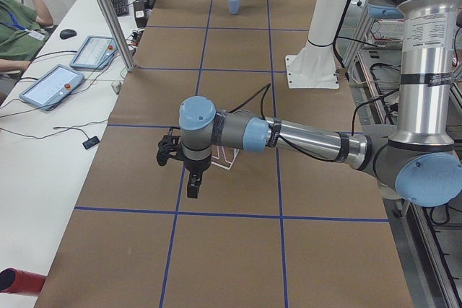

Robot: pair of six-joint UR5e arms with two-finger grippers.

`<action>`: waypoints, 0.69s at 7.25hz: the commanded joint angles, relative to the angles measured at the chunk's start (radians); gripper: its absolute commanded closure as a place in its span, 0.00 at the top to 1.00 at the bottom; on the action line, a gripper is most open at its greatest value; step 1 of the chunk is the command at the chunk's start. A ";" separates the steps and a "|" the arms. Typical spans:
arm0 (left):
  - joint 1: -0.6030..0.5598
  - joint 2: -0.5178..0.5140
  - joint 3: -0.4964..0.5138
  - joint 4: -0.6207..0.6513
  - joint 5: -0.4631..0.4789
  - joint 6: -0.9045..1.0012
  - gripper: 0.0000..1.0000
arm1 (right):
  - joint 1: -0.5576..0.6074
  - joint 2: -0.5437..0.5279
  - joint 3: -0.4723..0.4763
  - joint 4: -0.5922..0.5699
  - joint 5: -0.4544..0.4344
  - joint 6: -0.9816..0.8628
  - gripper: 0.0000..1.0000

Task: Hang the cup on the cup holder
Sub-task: 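Lower the right gripper and grasp the light blue cup's rim, then lift the cup and carry it toward the table center with the right gripper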

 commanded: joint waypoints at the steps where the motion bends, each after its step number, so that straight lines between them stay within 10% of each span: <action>1: 0.001 -0.004 -0.005 0.001 -0.002 -0.002 0.99 | 0.022 -0.013 0.042 0.073 0.012 0.008 0.00; 5: 0.005 -0.068 -0.032 -0.012 -0.006 -0.049 0.99 | 0.105 -0.006 0.158 0.222 0.120 0.219 0.00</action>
